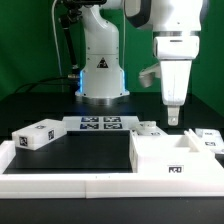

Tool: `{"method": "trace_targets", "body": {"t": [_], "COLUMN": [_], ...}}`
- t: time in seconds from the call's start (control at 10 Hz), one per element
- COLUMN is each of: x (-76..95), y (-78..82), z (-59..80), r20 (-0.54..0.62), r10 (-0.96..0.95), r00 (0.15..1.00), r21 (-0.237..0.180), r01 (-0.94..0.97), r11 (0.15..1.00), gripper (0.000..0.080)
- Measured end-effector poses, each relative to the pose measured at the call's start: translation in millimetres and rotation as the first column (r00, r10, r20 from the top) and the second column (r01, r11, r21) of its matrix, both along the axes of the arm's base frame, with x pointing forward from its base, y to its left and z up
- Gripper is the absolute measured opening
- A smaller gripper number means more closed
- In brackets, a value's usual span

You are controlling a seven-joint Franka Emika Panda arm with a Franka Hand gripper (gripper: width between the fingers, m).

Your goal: Assemble cabinet

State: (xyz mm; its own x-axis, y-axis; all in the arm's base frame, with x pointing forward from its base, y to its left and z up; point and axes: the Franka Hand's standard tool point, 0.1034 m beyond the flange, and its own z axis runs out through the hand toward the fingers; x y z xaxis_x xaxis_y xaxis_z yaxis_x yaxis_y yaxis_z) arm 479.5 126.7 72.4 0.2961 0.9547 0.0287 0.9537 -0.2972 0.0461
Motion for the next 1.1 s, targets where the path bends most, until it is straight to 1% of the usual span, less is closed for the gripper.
{"method": "trace_targets", "body": {"t": [0.1,0.2,0.3,0.4,0.5,0.7,0.8,0.9,1.0,1.1], "x": [-9.2,-18.2,-21.5,-22.5,-20.9,-20.7,-18.1,-23.5,-28.4,-30.1], "y": [10.2,23.9,37.7,44.3,39.2,40.1,46.6,57.8,66.6,74.4], "z": [-0.8,-4.3,-10.0,-15.6,-13.9,-14.6,-15.3,-19.8,-24.4,-27.6], "r20": [-0.008,-0.013,-0.002,0.006,0.003,0.006,0.033,0.028,0.018,0.022], "r10": [-0.052,-0.074,-0.080,-0.073,-0.078,-0.075,-0.050,-0.067,-0.055,-0.045], "r00": [0.999,0.997,0.997,0.997,0.997,0.997,0.998,0.997,0.998,0.999], "r21": [0.002,0.008,0.026,0.038,0.033,0.036,0.057,0.070,0.074,0.083], "r01": [0.052,0.074,0.080,0.072,0.078,0.075,0.048,0.065,0.054,0.043], "r11": [0.999,0.997,0.996,0.997,0.996,0.997,0.997,0.995,0.996,0.996], "gripper": [0.0793,0.0798,0.0797,0.0797,0.0797,0.0797,0.0797,0.0797,0.0797,0.0797]}}
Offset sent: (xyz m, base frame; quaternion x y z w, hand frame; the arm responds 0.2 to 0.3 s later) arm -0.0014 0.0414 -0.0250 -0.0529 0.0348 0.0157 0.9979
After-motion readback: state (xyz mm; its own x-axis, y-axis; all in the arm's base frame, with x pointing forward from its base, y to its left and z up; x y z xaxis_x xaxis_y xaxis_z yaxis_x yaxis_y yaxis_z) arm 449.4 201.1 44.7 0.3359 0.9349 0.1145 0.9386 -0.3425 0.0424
